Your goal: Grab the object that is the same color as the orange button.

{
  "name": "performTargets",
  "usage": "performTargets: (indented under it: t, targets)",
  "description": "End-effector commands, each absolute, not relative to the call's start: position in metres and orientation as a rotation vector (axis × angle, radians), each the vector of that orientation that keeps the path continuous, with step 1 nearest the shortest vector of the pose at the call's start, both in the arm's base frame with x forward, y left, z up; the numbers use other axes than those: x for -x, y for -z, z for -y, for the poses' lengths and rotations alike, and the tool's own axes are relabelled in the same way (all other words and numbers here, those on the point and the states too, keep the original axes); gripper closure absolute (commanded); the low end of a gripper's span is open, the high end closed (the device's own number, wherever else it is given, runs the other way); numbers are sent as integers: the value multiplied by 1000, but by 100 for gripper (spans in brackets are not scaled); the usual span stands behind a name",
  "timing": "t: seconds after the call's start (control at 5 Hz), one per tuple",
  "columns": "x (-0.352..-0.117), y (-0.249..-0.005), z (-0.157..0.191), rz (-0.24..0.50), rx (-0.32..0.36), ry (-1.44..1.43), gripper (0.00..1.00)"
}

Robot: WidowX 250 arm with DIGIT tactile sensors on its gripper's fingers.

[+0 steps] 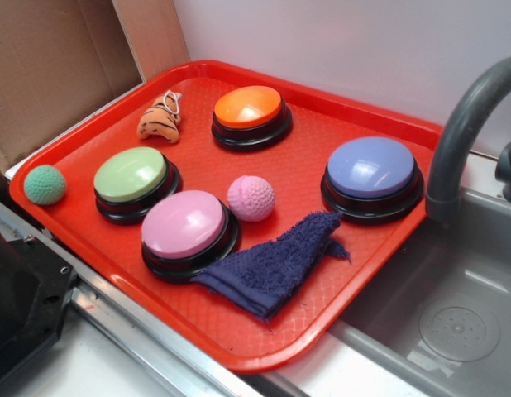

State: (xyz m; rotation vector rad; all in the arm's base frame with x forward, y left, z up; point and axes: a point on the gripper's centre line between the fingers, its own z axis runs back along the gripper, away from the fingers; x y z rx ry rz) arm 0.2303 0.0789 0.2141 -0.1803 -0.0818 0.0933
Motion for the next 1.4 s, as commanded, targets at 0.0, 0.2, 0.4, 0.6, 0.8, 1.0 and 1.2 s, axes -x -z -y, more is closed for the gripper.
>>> performTargets:
  t: [0.0,0.2,0.4,0.6,0.8,1.0,1.2]
  targets:
    - [-270,-177,-129,13,64,-309,0]
    - [-271,-153,-124,-52,52,-311,0]
    - [-273,-121,-110,-124,-25,-284,0]
    - [-280,-89,-101,-167,-19,-230,0]
    - [-284,-65,-101,-221,-17,-201,0]
    - [-285,-54,-111,-254,-22,-214,0]
    - [-279,-49,-121,-276,-43,-234,0]
